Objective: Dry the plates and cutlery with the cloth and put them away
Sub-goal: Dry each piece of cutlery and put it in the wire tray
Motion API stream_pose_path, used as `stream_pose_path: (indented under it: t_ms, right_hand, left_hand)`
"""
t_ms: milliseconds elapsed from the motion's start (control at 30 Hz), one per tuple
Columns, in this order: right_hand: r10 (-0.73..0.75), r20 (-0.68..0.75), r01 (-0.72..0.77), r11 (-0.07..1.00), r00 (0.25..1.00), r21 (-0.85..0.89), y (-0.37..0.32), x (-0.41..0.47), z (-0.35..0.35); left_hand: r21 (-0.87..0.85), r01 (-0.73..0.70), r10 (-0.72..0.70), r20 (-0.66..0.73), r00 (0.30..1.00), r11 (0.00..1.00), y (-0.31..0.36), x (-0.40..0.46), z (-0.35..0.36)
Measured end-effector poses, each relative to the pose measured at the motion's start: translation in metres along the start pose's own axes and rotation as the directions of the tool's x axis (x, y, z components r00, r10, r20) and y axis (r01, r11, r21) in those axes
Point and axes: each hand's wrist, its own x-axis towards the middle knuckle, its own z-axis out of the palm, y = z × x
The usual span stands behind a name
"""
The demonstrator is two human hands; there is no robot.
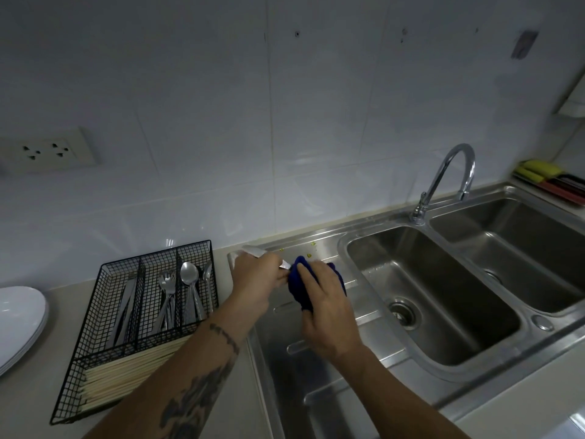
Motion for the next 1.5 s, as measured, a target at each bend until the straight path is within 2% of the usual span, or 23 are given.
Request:
stream_pose_path:
  t_ms: [200,267,367,467,567,733,833,967,1067,1167,1233,1300,1367,1433,1500]
  right_hand:
    - [0.156,-0.029,-0.157,0.985,0.987,-0.074,0.028,-0.006,-0.01]
    - [0.089,-0.034,-0.091,0.993,0.995,-0.073,0.014,0.001,-0.012]
    - [-0.01,0.039,0.012,0.998,0.999,-0.059,0.01,0.014,-0.019]
    - [0.042,0.1,-0.039,0.999,0.994,-0.034,0.03,0.021,-0.028]
    - [0.05,0.089,-0.043,0.996,0.995,-0.076,0.03,0.022,-0.033]
    - [-0.156,0.054,0.163,0.972,0.986,-0.168,0.018,0.019,-0.021]
    - [-0.101,-0.023,0.095,0.976,0.995,-0.195,0.036,0.016,-0.025]
    - [-0.059,-0.073,0.042,0.976,0.996,-0.216,0.046,0.018,-0.035]
    - [-0.02,-0.035,0.012,0.977,0.999,-0.212,0.049,0.024,-0.039]
    - [0.009,-0.033,-0.015,0.981,0.999,-0.192,0.047,0.029,-0.042]
    - [-0.033,-0.053,0.024,0.986,0.998,-0.162,0.036,0.029,-0.038]
    - [-0.158,-0.063,0.146,0.975,0.985,-0.171,0.022,0.025,-0.028]
    - [-0.275,-0.017,0.266,0.942,0.961,-0.206,0.015,0.017,-0.016]
    - [-0.29,0.037,0.29,0.927,0.956,-0.236,0.022,0.011,-0.01]
    - [-0.23,0.081,0.244,0.928,0.97,-0.281,0.036,0.005,-0.01]
  left_hand:
    - [-0.219,0.063,-0.062,0.01,0.998,0.974,-0.003,0.0,-0.004]
    - [-0.228,0.086,-0.082,0.024,0.996,0.97,-0.002,-0.004,0.001]
    - [-0.22,0.104,-0.094,0.057,0.994,0.97,-0.003,-0.008,0.005]
    - [-0.234,0.106,-0.082,0.11,0.99,0.966,-0.004,-0.008,-0.002]
    - [-0.264,0.115,-0.084,0.124,0.989,0.958,-0.007,-0.006,-0.008]
    - [-0.327,0.142,-0.087,0.175,0.981,0.934,0.001,-0.007,-0.006]
    - [-0.317,0.14,-0.076,0.205,0.976,0.938,0.002,-0.011,-0.008]
    - [-0.268,0.073,0.003,0.274,0.962,0.961,-0.001,-0.011,-0.017]
    - [-0.178,-0.084,0.147,0.38,0.913,0.98,0.001,-0.011,-0.023]
    - [-0.064,-0.255,0.262,0.293,0.919,0.965,0.002,-0.012,-0.023]
    - [-0.051,-0.291,0.295,0.184,0.937,0.955,0.002,-0.014,-0.018]
    - [-0.103,-0.234,0.245,0.114,0.963,0.967,0.0,-0.015,-0.01]
    - [-0.191,-0.108,0.124,0.076,0.989,0.976,-0.002,-0.014,-0.007]
    - [-0.199,-0.034,0.044,0.047,0.998,0.979,-0.006,-0.008,-0.011]
    - [-0.171,-0.014,0.017,0.015,1.0,0.985,-0.011,-0.001,-0.022]
